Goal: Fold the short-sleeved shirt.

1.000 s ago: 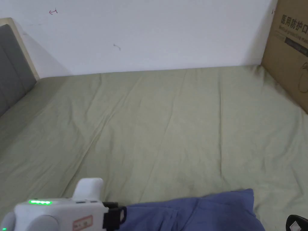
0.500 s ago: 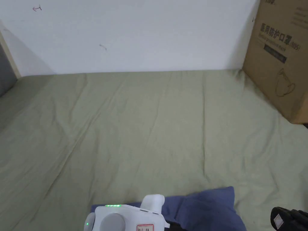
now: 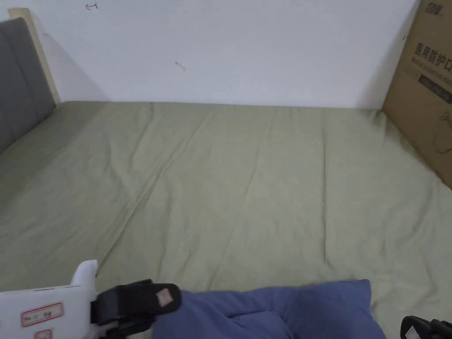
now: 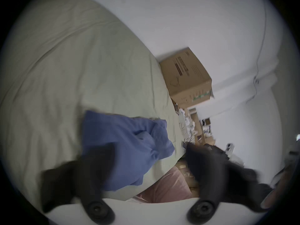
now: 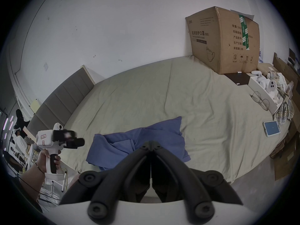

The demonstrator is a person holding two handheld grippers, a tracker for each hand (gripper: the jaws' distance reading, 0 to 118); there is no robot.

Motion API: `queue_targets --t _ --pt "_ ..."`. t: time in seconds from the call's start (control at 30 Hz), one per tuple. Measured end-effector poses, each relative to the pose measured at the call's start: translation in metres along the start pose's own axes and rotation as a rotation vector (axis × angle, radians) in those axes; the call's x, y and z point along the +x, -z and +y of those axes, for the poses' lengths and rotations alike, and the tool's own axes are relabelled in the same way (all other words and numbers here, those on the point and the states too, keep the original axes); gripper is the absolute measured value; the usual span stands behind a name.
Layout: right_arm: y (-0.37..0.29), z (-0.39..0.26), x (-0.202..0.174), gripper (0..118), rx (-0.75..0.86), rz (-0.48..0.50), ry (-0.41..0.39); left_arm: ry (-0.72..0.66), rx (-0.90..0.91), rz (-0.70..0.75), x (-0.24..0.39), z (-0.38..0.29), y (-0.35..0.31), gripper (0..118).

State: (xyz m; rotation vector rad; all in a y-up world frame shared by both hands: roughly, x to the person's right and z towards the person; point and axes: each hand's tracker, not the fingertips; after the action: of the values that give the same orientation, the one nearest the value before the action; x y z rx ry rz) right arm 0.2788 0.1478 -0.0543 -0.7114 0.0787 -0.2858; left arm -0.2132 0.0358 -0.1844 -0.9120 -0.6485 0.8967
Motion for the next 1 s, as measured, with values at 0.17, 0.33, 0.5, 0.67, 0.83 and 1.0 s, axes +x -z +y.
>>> queue_targets --t 0.17,0.33,0.5,0.67,0.83,1.0 --pt "0.007 0.003 -0.014 0 -0.026 0.018 0.003 -0.165 0.006 -0.022 -0.057 0.005 -0.013 118" --pt "0.01 0.005 -0.029 0 -0.044 0.018 -0.043 -0.271 -0.117 -0.107 -0.095 0.004 0.046 118" --pt "0.016 0.009 -0.032 0 -0.07 0.031 0.005 -0.216 -0.237 -0.14 -0.075 0.004 0.114 118" --pt "0.01 0.01 -0.032 0 -0.056 0.037 0.012 -0.22 -0.144 -0.107 -0.086 0.0 0.112 95" --pt "0.01 0.008 -0.026 0 -0.078 0.013 0.011 -0.201 -0.124 0.018 -0.084 -0.004 0.106 10" --pt "0.007 0.009 -0.016 0 -0.078 0.046 0.018 -0.067 -0.085 0.143 -0.03 0.019 0.056 11"
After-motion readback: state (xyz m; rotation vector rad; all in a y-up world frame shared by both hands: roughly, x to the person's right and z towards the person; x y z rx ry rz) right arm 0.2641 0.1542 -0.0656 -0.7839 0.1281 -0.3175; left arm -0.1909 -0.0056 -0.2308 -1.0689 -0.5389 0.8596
